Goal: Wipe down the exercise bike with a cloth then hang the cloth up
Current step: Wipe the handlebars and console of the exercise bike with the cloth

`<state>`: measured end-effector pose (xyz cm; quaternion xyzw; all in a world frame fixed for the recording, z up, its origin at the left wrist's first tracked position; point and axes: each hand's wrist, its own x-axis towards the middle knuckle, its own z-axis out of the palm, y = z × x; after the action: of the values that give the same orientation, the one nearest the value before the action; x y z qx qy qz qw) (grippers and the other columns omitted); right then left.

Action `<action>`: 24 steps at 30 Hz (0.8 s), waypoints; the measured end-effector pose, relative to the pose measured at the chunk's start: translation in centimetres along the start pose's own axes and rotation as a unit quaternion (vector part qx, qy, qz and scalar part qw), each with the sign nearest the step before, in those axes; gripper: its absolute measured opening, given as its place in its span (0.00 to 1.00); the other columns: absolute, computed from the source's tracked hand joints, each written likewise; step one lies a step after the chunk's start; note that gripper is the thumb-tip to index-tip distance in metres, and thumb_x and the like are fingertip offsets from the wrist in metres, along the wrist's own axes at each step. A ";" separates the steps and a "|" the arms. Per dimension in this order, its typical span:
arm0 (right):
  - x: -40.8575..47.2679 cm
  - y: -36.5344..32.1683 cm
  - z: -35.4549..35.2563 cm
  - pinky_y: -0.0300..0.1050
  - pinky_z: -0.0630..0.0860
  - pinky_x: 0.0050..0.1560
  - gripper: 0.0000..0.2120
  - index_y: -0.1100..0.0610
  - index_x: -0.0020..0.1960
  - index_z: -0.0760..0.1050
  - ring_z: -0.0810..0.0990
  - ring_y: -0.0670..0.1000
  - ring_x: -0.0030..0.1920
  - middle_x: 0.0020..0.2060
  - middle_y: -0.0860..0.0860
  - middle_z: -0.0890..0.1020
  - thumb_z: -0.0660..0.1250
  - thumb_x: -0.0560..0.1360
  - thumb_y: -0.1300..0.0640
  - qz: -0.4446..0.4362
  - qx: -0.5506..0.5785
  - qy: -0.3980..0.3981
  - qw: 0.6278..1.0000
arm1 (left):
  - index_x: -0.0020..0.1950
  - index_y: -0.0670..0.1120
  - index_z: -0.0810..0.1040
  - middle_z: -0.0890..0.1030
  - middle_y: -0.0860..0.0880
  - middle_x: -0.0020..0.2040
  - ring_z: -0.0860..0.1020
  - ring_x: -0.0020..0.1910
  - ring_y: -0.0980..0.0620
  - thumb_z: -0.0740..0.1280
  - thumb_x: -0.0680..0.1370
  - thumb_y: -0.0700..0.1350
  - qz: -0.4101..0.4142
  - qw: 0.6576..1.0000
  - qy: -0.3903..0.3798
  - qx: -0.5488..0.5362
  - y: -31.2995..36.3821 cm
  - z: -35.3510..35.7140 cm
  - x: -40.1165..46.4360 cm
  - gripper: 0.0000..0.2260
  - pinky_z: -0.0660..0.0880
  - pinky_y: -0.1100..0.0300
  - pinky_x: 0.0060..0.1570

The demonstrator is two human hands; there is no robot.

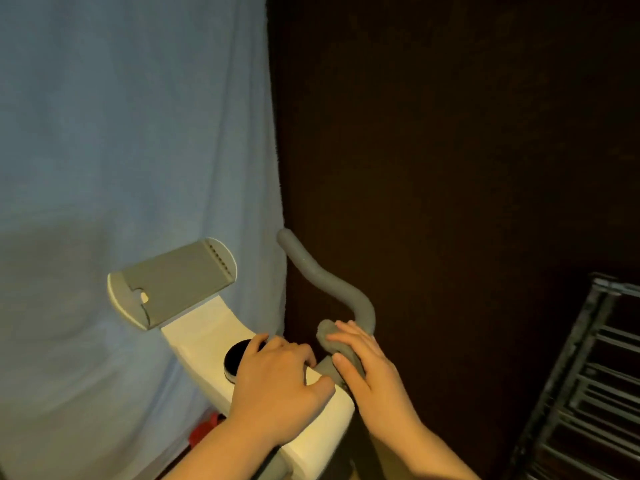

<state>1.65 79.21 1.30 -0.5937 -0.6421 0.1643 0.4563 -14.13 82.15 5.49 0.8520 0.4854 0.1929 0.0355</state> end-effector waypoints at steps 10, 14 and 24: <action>-0.3 -0.2 0.9 0.39 0.49 0.75 0.16 0.38 0.66 0.67 0.50 0.32 0.73 0.71 0.33 0.60 0.60 0.81 0.53 0.071 0.053 0.019 0.996 | 0.49 0.59 0.76 0.73 0.60 0.41 0.71 0.52 0.60 0.56 0.72 0.65 -0.004 1.000 -0.021 0.001 0.3 -0.6 0.2 0.16 0.57 0.56 0.69; 1.2 -0.5 0.6 0.44 0.51 0.76 0.18 0.38 0.68 0.65 0.51 0.40 0.76 0.74 0.38 0.57 0.60 0.81 0.55 0.113 0.066 0.080 0.988 | 0.50 0.58 0.77 0.75 0.60 0.41 0.68 0.48 0.59 0.57 0.73 0.64 -0.007 0.999 -0.036 0.012 0.5 -0.6 0.1 0.15 0.58 0.56 0.67; 0.9 -2.3 2.6 0.47 0.64 0.71 0.23 0.38 0.73 0.59 0.63 0.47 0.73 0.76 0.45 0.61 0.60 0.81 0.54 0.230 0.216 0.177 0.932 | 0.47 0.60 0.75 0.74 0.60 0.38 0.69 0.47 0.61 0.57 0.72 0.64 -0.010 0.999 -0.045 0.009 0.4 -0.8 0.0 0.13 0.60 0.60 0.64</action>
<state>-1.66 80.33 1.96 -0.6318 -0.3460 0.2912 0.6296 -14.08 81.83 6.36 0.8554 0.4932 0.1496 0.0513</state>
